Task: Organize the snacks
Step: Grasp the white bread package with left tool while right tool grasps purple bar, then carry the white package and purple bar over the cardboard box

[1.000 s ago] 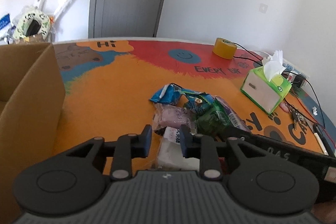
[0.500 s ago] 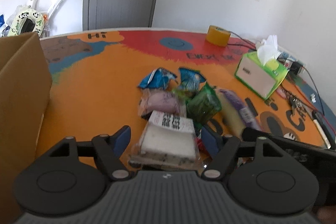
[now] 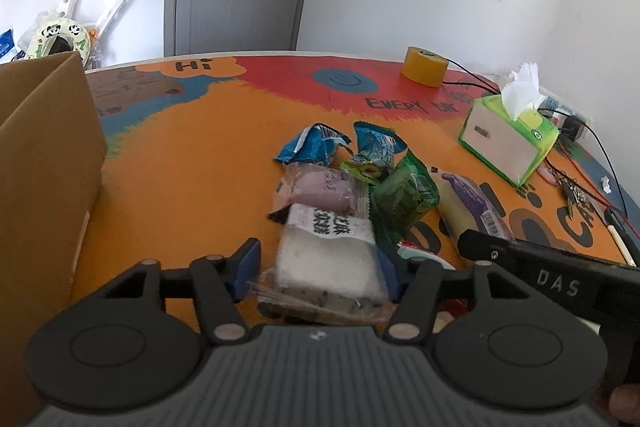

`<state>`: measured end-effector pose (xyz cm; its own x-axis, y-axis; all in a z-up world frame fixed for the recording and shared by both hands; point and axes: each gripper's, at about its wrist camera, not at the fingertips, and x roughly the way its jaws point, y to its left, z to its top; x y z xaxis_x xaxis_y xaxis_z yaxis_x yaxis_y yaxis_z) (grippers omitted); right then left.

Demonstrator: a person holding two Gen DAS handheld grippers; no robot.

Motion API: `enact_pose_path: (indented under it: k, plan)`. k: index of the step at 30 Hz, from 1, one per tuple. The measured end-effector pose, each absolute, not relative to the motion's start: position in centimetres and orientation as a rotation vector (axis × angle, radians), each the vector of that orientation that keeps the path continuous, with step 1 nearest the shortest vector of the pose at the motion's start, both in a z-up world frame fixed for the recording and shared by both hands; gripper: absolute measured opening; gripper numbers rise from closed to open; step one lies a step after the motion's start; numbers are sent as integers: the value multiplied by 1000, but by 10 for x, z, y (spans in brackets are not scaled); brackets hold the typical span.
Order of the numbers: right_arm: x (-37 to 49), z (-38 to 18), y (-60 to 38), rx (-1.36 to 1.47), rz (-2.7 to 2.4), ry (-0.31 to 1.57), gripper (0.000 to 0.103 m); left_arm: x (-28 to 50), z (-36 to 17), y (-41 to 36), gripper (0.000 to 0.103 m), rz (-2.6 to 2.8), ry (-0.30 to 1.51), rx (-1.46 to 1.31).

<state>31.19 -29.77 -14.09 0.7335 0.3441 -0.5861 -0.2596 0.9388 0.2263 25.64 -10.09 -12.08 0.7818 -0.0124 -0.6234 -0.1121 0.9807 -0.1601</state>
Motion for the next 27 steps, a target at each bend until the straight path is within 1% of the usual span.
enact_pose_path:
  k: [1, 3, 4, 6, 15, 27]
  plan:
    - [311, -140, -298, 124, 332, 671, 38, 256, -120, -101, 55, 56, 671, -194]
    - [310, -138, -302, 144, 340, 677, 35, 254, -118, -100, 52, 51, 667, -197]
    - [308, -137, -304, 154, 342, 676, 34, 252, -116, -100, 49, 49, 664, -198]
    - [304, -135, -306, 165, 340, 669, 33, 249, -113, -99, 48, 48, 660, -206]
    - [282, -116, -310, 215, 354, 622, 32, 224, -91, -95, 47, 42, 602, -227]
    - [260, -81, -292, 219, 413, 527, 32, 193, -55, -75, 47, 72, 508, -243]
